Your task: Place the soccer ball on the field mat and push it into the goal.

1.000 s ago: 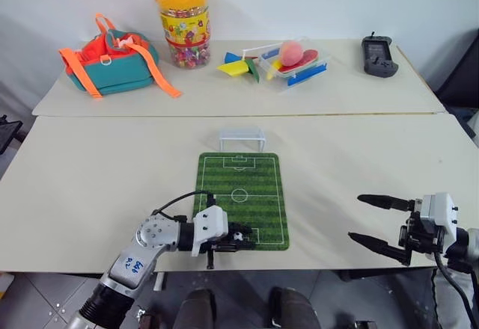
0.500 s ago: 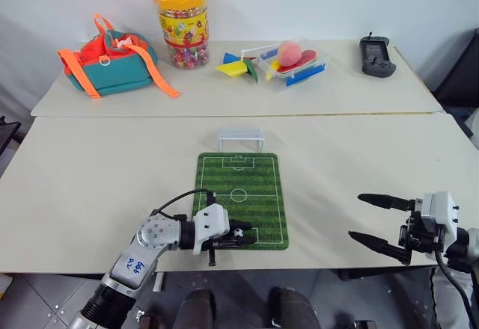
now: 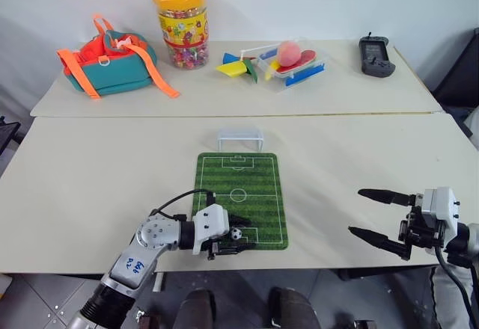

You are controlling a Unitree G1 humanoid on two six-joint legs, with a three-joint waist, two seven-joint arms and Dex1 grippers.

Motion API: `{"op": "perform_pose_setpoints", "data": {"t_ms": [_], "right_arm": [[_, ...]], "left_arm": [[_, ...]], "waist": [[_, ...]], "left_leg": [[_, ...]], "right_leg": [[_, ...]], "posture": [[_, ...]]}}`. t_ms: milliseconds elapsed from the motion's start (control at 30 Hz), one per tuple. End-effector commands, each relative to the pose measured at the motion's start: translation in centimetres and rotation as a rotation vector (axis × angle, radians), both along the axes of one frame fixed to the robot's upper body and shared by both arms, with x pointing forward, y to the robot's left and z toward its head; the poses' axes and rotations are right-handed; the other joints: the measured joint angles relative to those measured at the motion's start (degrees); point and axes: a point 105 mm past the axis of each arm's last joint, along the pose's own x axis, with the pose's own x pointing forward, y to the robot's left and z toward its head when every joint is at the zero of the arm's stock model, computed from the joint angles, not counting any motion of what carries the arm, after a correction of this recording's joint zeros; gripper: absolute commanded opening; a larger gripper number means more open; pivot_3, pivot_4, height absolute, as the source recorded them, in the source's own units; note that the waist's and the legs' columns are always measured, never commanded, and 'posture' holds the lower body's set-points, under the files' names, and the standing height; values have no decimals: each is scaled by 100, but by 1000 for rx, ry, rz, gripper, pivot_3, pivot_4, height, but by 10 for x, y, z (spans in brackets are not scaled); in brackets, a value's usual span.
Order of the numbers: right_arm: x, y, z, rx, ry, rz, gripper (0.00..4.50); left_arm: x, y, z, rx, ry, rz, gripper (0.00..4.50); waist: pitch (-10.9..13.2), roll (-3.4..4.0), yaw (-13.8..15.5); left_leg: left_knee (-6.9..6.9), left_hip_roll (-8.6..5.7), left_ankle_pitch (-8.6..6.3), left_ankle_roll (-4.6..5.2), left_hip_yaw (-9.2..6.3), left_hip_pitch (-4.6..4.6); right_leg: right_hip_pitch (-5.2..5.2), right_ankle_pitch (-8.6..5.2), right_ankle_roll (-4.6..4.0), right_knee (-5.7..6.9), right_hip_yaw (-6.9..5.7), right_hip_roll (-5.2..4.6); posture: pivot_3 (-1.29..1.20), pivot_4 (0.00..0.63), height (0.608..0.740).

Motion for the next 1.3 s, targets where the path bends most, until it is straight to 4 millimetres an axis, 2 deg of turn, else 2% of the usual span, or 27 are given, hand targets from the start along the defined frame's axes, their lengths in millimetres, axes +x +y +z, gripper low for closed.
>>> {"op": "perform_pose_setpoints", "data": {"t_ms": [33, 100, 267, 467, 533, 600, 767, 1000, 1200, 1300], "right_arm": [[2, -6, 10, -18, -41, -18, 4500], [2, -6, 10, -18, -41, -20, 4500], [3, -6, 9, -20, -42, -23, 4500], [4, -7, 10, -22, -45, -23, 4500], [4, -6, 10, -21, -46, -20, 4500], [3, -6, 10, -17, -48, -8, 4500], [4, -6, 10, -14, -52, -3, 4500], [2, -7, 8, -15, -53, -13, 4500], [-4, -7, 4, -15, -44, -32, 4500], [-6, -6, 3, -12, -45, -42, 4500]], "left_arm": [[3, 1, 3, -2, -32, -4, 3969], [3, 0, 6, -16, -43, -14, 4441], [3, 1, 21, -53, -90, -38, 4441], [1, 14, 60, -192, -128, -52, 4441], [2, 20, 67, -190, -144, -66, 4050], [-7, 26, 67, -162, -133, -141, 3562], [-35, 33, 56, -107, -54, -297, 2037], [-45, 27, 40, -67, 13, -334, 14], [-41, 21, 21, -20, 103, -281, 14], [-25, 12, 15, -10, 99, -202, 14]], "waist": [[0, 0, 0], [0, 0, 0], [0, 0, 0], [1, 3, -3], [2, 3, -2], [2, 4, -11], [4, 9, -9], [5, 11, 1], [5, 11, -1], [4, 16, 2]], "left_leg": [[0, 0, 0, 0, 0, 0], [1, 0, 0, 0, 1, 0], [0, 1, -1, -1, 1, -1], [0, 3, -1, -1, 3, -1], [0, 3, -1, -1, 3, -1], [1, 3, -1, -2, 4, -1], [0, 8, -5, -8, 9, 0], [2, 8, -7, -7, 13, 0], [1, 9, -7, -7, 14, 0], [1, 9, -8, -5, 15, 2]], "right_leg": [[0, 0, 0, 0, 0, 0], [0, 0, 0, -1, 0, 0], [-2, 0, -1, -1, 1, 1], [-2, 0, -1, 0, 1, 2], [-2, 1, -1, 0, 2, 2], [-3, 1, -1, 0, 3, 3], [-6, 0, -1, -2, 8, 9], [-6, 1, -1, -5, 12, 10], [-6, 1, -1, -5, 14, 11], [-6, 1, -1, -5, 16, 11]], "posture": [[0, 150, 740], [0, 150, 740], [0, 150, 740], [0, 150, 740], [0, 150, 740], [0, 150, 740], [0, 150, 740], [0, 150, 740], [0, 150, 740], [0, 150, 740]]}}
